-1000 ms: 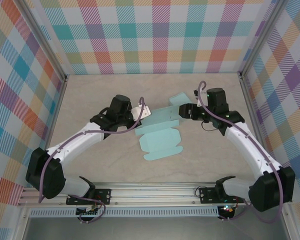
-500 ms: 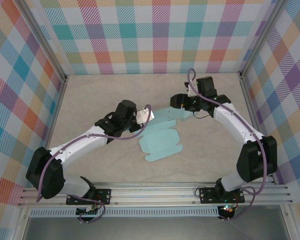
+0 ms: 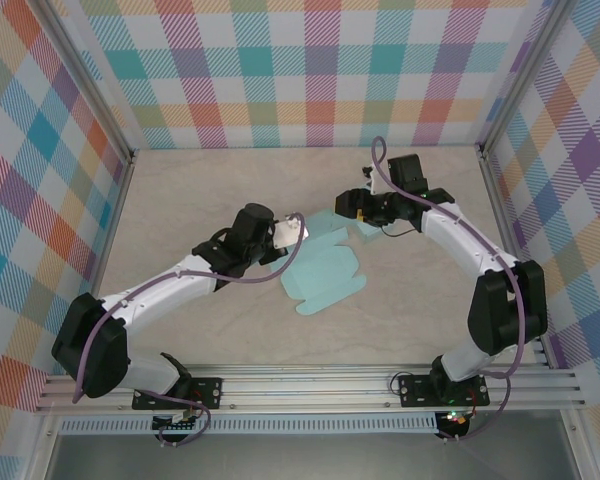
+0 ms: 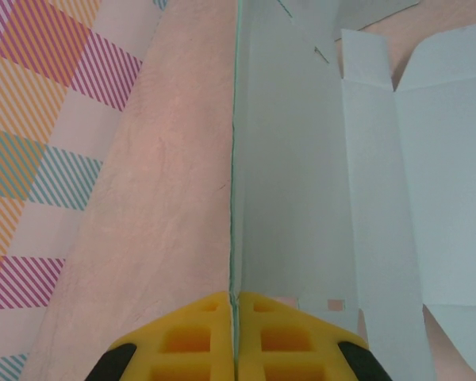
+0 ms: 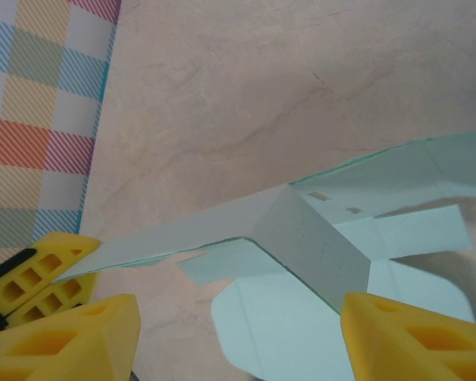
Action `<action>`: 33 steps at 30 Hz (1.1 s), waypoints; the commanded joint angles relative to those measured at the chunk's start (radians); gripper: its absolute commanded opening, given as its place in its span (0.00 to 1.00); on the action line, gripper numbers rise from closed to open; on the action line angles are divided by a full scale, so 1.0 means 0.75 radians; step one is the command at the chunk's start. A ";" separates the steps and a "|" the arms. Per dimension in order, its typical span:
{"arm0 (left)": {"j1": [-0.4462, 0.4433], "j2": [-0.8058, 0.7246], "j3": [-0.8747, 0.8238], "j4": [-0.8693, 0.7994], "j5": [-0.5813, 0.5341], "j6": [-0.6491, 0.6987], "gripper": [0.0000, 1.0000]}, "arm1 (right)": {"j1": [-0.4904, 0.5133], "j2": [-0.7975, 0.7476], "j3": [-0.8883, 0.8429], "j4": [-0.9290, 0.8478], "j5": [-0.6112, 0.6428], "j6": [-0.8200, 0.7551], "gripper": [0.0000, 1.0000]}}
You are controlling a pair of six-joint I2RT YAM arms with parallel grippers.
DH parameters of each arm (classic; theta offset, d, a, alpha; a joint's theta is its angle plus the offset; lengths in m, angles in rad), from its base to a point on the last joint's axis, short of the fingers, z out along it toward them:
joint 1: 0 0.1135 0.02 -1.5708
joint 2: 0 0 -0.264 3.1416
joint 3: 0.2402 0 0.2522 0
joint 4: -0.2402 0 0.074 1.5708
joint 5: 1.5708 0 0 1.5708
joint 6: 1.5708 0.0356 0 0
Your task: Fold the paper box
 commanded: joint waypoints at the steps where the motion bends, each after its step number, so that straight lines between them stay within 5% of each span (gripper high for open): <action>1: -0.037 0.007 -0.033 0.123 -0.055 0.035 0.00 | 0.011 0.027 -0.030 0.072 -0.099 0.061 0.67; 10: -0.110 -0.011 -0.095 0.179 -0.150 0.068 0.00 | 0.011 0.097 -0.016 0.108 -0.066 0.130 0.55; 24: -0.161 0.062 -0.083 0.166 -0.174 0.044 0.00 | 0.095 0.107 -0.079 0.317 -0.173 0.251 0.52; 33: -0.157 0.094 -0.086 0.126 -0.221 0.068 0.00 | 0.095 -0.022 -0.130 0.197 -0.035 0.170 0.53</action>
